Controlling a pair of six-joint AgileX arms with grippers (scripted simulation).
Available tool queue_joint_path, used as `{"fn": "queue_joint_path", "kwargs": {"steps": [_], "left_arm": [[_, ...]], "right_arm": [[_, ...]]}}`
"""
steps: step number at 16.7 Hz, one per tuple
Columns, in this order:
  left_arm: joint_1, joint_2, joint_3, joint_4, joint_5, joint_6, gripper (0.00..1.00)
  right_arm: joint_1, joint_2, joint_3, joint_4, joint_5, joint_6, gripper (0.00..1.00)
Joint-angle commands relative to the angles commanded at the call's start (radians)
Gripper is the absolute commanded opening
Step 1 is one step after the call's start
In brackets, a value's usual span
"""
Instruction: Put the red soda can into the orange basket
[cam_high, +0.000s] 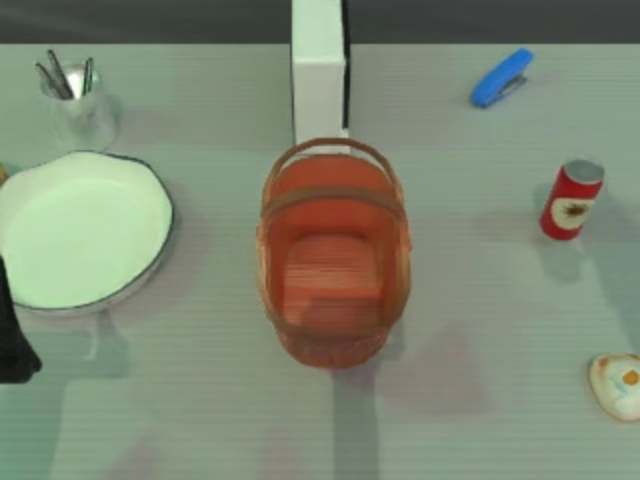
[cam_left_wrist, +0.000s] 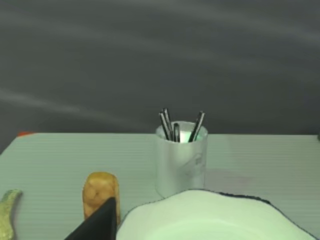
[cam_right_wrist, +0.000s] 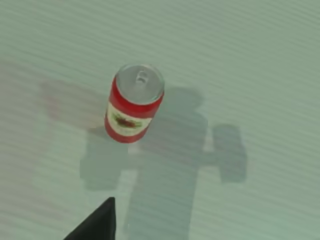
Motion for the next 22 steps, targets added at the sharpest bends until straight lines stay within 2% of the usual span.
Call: {"fn": "queue_joint_path", "kwargs": {"steps": [6,11,15,22], "left_arm": [[0.000,0.000,0.000,0.000,0.000,0.000,1.00],[0.000,0.000,0.000,0.000,0.000,0.000,1.00],[0.000,0.000,0.000,0.000,0.000,0.000,1.00],[0.000,0.000,0.000,0.000,0.000,0.000,1.00]], "right_arm": [[0.042,0.647,0.589,-0.330,0.000,-0.158,1.00],[0.068,1.048,0.930,-0.551,0.000,-0.255,1.00],[0.079,1.201,1.053,-0.649,0.000,-0.296,1.00],[0.075,1.213,1.056,-0.651,0.000,-0.299,1.00]]}}
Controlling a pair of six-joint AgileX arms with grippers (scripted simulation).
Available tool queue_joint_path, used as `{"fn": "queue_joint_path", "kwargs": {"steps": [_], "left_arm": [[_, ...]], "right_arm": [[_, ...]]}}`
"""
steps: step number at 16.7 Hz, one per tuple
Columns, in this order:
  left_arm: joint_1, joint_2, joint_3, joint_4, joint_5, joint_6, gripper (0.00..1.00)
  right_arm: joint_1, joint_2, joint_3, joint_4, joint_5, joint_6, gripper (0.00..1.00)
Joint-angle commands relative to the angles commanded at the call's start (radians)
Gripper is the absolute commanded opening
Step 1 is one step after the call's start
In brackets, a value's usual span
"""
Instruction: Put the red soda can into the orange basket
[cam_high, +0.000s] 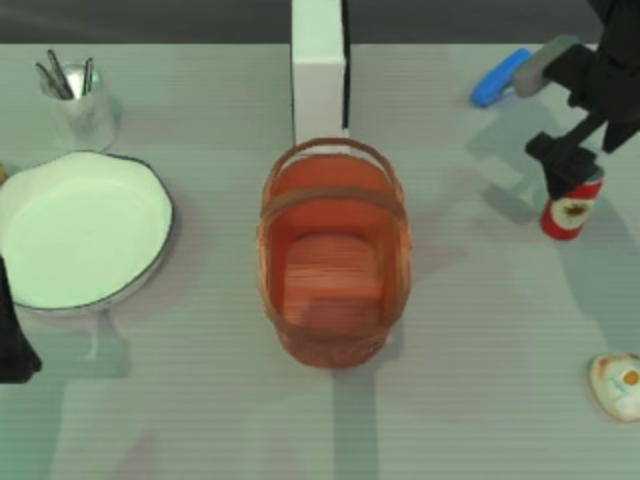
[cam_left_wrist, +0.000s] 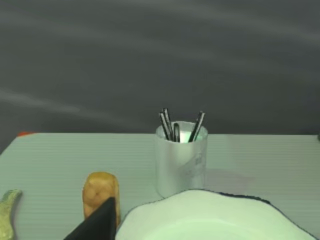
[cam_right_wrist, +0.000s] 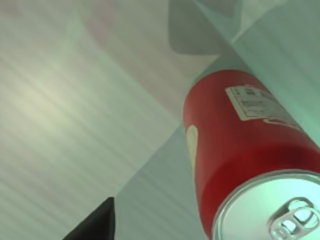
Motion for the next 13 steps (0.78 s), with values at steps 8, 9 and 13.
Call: {"fn": "queue_joint_path", "kwargs": {"steps": [8,9,13], "left_arm": [[0.000,0.000,0.000,0.000,0.000,0.000,1.00],[0.000,0.000,0.000,0.000,0.000,0.000,1.00],[0.000,0.000,0.000,0.000,0.000,0.000,1.00]], "right_arm": [[0.006,0.026,-0.148,0.175,0.000,0.001,1.00],[0.006,0.026,-0.148,0.175,0.000,0.001,1.00],[0.006,0.026,-0.148,0.175,0.000,0.001,0.85]]}}
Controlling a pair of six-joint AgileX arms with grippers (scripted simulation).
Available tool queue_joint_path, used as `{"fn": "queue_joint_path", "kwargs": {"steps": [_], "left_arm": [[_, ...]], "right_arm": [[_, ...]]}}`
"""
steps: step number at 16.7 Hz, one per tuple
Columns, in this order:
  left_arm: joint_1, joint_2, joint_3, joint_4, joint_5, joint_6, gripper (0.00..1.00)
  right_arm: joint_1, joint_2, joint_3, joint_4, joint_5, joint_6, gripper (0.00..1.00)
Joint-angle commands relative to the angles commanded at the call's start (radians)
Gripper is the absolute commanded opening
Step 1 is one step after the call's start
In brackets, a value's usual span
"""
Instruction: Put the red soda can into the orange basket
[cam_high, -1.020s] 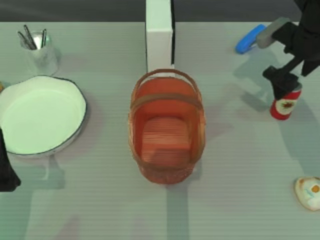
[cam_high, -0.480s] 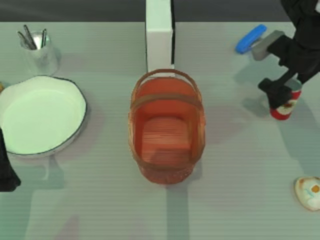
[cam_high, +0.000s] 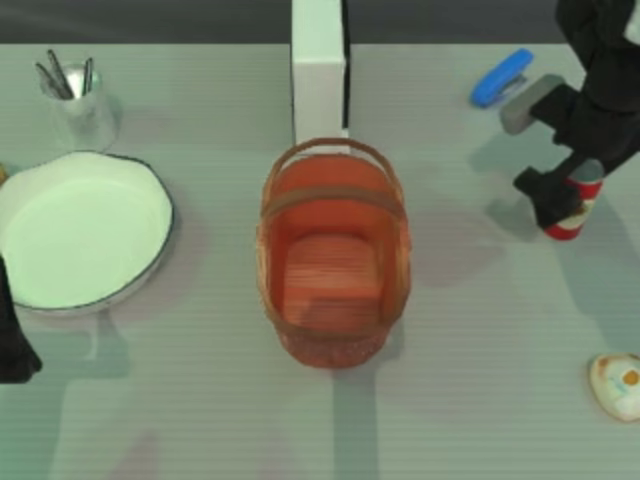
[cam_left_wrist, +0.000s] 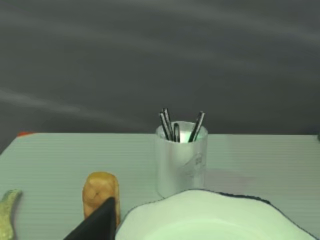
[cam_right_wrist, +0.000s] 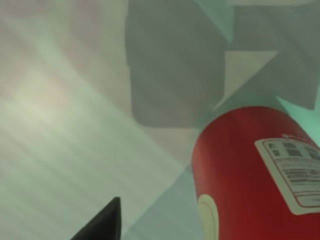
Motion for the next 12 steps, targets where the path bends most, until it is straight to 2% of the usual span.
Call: {"fn": "queue_joint_path", "kwargs": {"steps": [11,12], "left_arm": [[0.000,0.000,0.000,0.000,0.000,0.000,1.00],[0.000,0.000,0.000,0.000,0.000,0.000,1.00]], "right_arm": [[0.000,0.000,0.000,0.000,0.000,0.000,0.02],[0.000,0.000,0.000,0.000,0.000,0.000,0.00]]}}
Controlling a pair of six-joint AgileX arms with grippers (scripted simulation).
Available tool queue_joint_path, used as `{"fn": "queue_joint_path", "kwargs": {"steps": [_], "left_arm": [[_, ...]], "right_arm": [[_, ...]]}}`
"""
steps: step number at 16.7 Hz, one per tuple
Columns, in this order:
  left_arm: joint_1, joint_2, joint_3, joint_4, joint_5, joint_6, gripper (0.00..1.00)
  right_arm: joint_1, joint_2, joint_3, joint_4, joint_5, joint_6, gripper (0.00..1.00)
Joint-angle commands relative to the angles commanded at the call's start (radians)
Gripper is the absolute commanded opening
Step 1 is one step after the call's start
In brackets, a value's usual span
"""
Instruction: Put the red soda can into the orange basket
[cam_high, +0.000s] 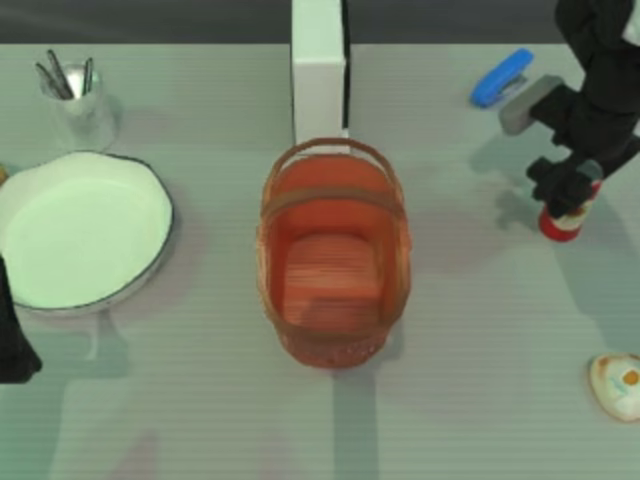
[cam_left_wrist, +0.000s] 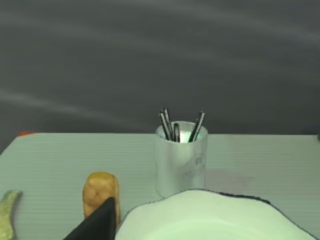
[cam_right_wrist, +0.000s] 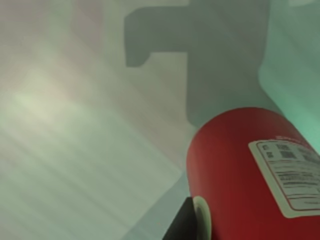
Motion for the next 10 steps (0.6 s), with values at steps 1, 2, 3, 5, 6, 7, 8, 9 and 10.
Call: {"fn": "queue_joint_path", "kwargs": {"steps": [1,2,3,5,6,7,8,9,10], "left_arm": [[0.000,0.000,0.000,0.000,0.000,0.000,1.00],[0.000,0.000,0.000,0.000,0.000,0.000,1.00],[0.000,0.000,0.000,0.000,0.000,0.000,1.00],[0.000,0.000,0.000,0.000,0.000,0.000,1.00],[0.000,0.000,0.000,0.000,0.000,0.000,1.00],[0.000,0.000,0.000,0.000,0.000,0.000,1.00],[0.000,0.000,0.000,0.000,0.000,0.000,1.00],[0.000,0.000,0.000,0.000,0.000,0.000,1.00],[0.000,0.000,0.000,0.000,0.000,0.000,1.00]], "right_arm": [[0.000,0.000,0.000,0.000,0.000,0.000,0.00],[0.000,0.000,0.000,0.000,0.000,0.000,0.00],[0.000,0.000,0.000,0.000,0.000,0.000,0.00],[0.000,0.000,0.000,0.000,0.000,0.000,0.00],[0.000,0.000,0.000,0.000,0.000,0.000,0.00],[0.000,0.000,0.000,0.000,0.000,0.000,0.00],[-0.003,-0.001,0.001,0.000,0.000,0.001,0.00],[-0.003,-0.001,0.001,0.000,0.000,0.001,0.00],[-0.001,-0.002,-0.002,0.010,-0.007,0.004,0.00]]}}
